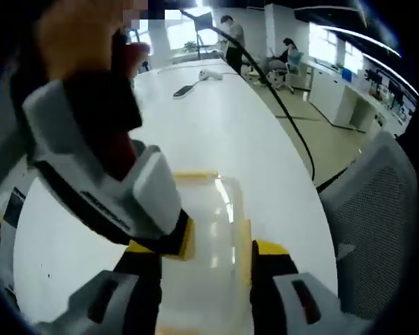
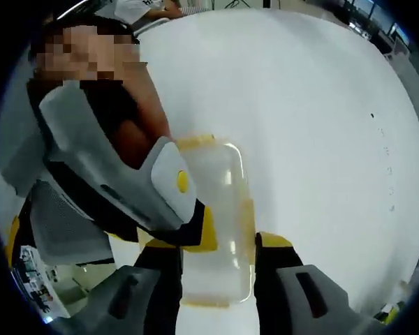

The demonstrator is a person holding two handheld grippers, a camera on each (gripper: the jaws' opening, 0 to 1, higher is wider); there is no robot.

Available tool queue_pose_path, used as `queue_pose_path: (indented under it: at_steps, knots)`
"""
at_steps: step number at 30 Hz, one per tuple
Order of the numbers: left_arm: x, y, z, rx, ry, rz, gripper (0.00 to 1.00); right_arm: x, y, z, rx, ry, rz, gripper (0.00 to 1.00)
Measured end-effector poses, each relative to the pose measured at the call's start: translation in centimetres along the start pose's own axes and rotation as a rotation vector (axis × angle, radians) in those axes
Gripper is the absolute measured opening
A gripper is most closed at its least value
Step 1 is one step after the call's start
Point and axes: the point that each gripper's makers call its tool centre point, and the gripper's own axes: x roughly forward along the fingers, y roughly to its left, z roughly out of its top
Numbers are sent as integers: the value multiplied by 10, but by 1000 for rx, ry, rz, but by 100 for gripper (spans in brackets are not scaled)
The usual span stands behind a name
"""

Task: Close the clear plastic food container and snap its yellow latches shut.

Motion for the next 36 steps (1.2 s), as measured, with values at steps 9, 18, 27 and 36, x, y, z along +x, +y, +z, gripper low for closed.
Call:
queue_pose_path:
  at_steps: [9, 18, 27, 36]
  knots:
    - [4, 0, -4, 37, 69, 63, 47, 1, 1, 2, 29, -25, -6, 36]
    - [8, 6, -6, 40, 76, 165, 45, 1, 2, 3, -32, -33, 18, 36]
    - [9, 6, -3, 30, 126, 156, 48, -1, 1, 0, -69, -51, 20, 38]
    - [10, 5, -4, 65, 173, 177, 48, -6, 0, 0, -112, -144, -14, 38]
